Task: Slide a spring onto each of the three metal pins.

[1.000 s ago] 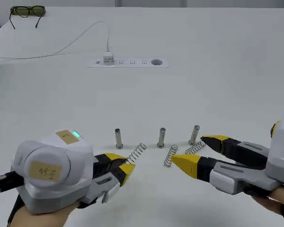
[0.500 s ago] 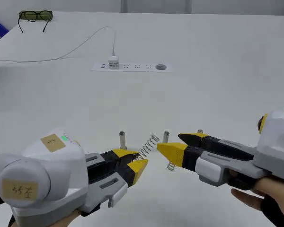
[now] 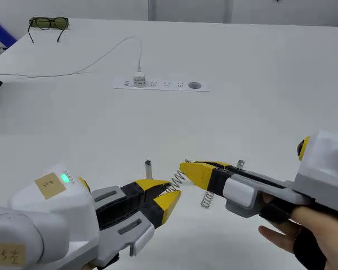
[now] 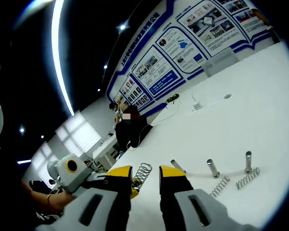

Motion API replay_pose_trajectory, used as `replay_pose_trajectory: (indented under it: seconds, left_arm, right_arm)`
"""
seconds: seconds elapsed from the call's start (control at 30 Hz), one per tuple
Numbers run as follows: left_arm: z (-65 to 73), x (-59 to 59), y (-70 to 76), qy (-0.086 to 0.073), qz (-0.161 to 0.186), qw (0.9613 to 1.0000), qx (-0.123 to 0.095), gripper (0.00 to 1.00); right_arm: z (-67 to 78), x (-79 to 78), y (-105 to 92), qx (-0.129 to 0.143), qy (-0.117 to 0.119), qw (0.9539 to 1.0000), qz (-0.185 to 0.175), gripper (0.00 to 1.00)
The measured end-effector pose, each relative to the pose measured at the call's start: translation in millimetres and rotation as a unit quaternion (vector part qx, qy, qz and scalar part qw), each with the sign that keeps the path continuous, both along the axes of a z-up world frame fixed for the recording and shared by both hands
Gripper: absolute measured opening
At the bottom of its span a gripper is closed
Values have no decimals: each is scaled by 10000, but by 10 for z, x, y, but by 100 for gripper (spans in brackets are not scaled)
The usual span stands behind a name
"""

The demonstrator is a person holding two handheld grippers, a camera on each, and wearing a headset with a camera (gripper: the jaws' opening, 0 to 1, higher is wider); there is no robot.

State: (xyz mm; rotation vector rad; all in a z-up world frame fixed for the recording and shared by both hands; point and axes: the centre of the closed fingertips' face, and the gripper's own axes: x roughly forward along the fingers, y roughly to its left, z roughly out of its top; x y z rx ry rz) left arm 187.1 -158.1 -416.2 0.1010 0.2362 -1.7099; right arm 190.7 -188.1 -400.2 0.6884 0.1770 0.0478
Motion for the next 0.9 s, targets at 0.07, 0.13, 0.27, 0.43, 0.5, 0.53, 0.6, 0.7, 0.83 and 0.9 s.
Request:
replay_pose_trajectory:
  seconds: [0.07, 0.13, 0.27, 0.43, 0.5, 0.53, 0.6, 0.7, 0.83, 0.9]
  left_arm:
    - [33, -7, 0, 15, -6, 10000, -83, 9]
    - [59, -9, -3, 30, -12, 9999, -147, 9]
    - [81, -6, -3, 34, -14, 9998, -193, 9]
    - [87, 0, 6, 18, -36, 9998, -208, 10]
    - [86, 0, 13, 3, -48, 9998, -191, 10]
    - [89, 1, 16, -21, -52, 9998, -195, 10]
    - [93, 3, 19, -12, -41, 9998, -183, 10]
    - [91, 9, 15, -25, -30, 9999, -125, 10]
    - [95, 21, 11, -49, -30, 10000, -48, 11]
    - [64, 34, 16, -130, -32, 9999, 67, 12]
  right_arm:
    - [4, 12, 9, 132, -27, 9999, 1, 20]
    - [5, 19, 11, 254, -52, 9997, 4, 17]
    - [54, 32, 41, 563, -195, 9982, 39, 13]
    - [67, 37, 76, 791, -290, 9963, 140, 12]
    - [64, 33, 82, 890, -293, 9955, 175, 12]
    - [70, 31, 88, 925, -308, 9950, 200, 11]
    - [77, 35, 102, 926, -331, 9949, 221, 11]
    - [72, 44, 108, 881, -354, 9952, 243, 11]
    - [84, 65, 112, 767, -377, 9960, 243, 11]
    - [76, 80, 108, 611, -339, 9973, 226, 11]
